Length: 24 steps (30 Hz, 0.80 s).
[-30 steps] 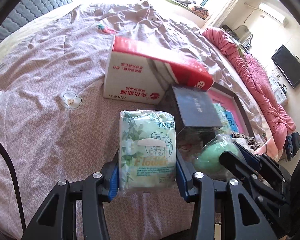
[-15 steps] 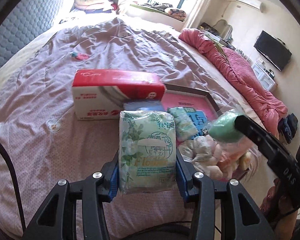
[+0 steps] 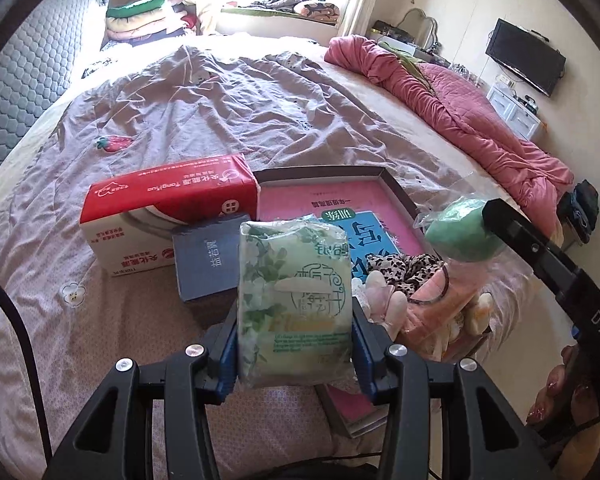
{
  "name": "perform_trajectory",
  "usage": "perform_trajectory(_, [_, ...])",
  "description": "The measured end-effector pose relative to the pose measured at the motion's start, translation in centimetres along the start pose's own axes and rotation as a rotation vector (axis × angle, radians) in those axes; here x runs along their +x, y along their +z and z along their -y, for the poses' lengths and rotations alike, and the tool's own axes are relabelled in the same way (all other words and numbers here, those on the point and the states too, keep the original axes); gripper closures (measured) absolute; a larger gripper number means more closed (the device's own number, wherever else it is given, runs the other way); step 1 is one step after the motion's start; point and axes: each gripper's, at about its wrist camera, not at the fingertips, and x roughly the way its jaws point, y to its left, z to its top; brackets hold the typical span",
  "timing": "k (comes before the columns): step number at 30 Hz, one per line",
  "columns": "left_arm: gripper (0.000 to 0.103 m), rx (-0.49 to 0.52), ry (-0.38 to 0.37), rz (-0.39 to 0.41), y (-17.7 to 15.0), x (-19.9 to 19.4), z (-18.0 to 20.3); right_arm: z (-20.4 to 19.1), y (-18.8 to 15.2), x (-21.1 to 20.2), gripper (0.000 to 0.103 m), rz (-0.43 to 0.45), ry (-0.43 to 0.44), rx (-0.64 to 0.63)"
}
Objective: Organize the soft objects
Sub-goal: 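Carry the wet-wipe pack with the left tool while the right tool carries the green bag over the tray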
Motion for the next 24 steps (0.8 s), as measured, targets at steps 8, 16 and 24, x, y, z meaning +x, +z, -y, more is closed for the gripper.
perform_trajectory(8, [0.056, 0.062, 0.002, -0.046, 0.1, 2.2, 2.5, 1.1, -0.3, 0.0, 0.077, 0.003, -0.007, 0.028])
perform_trajectory(16, [0.056, 0.080, 0.001, -0.098, -0.2, 4.9, 3.3, 1.7, -1.3, 1.7, 0.077, -0.051, -0.012, 0.017])
perform_trajectory(24, [0.056, 0.073, -0.019, -0.137, -0.8, 6.8, 3.2, 2.3, -2.3, 3.5, 0.077, -0.104, -0.025, 0.003])
